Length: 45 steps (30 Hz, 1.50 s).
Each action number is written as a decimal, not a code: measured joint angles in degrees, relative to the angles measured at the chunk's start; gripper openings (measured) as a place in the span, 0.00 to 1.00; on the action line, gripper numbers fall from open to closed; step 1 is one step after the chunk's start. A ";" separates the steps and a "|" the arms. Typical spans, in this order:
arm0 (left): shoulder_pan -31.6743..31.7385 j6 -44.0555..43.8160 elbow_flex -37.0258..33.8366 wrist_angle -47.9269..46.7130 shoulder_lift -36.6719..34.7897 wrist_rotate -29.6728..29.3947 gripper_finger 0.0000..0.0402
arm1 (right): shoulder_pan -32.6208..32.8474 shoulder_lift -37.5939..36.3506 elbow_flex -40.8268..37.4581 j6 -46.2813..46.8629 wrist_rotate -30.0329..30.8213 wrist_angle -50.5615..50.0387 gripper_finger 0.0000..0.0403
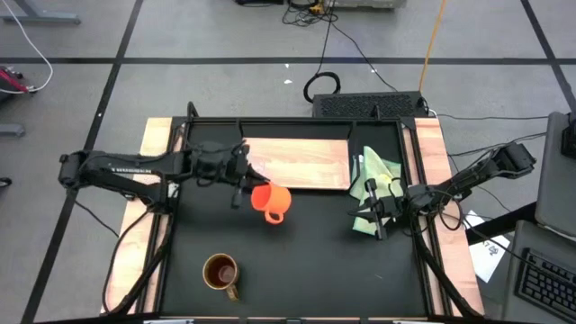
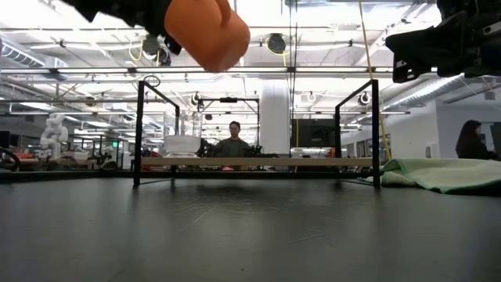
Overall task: Stack small to large cups/mugs on shelf
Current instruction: Put the orange mug on the shelf
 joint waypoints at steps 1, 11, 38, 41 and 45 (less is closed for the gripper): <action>0.61 0.75 1.89 -2.28 0.00 0.63 0.01 | 0.00 0.00 0.00 0.00 0.00 -0.06 0.00; 6.91 5.23 18.50 -18.68 7.74 9.74 0.01 | 0.00 -0.02 0.00 -0.04 0.02 -0.28 0.00; 19.44 18.21 43.62 -40.56 33.95 12.56 0.01 | 0.00 0.00 0.00 -0.22 0.03 -1.51 0.00; 19.50 18.85 45.27 -40.58 35.89 12.35 0.01 | 0.00 0.00 0.00 -0.22 0.02 -1.51 0.00; 20.10 20.64 48.18 -43.26 38.43 11.56 0.01 | 0.00 0.00 0.00 -0.22 0.04 -1.51 0.00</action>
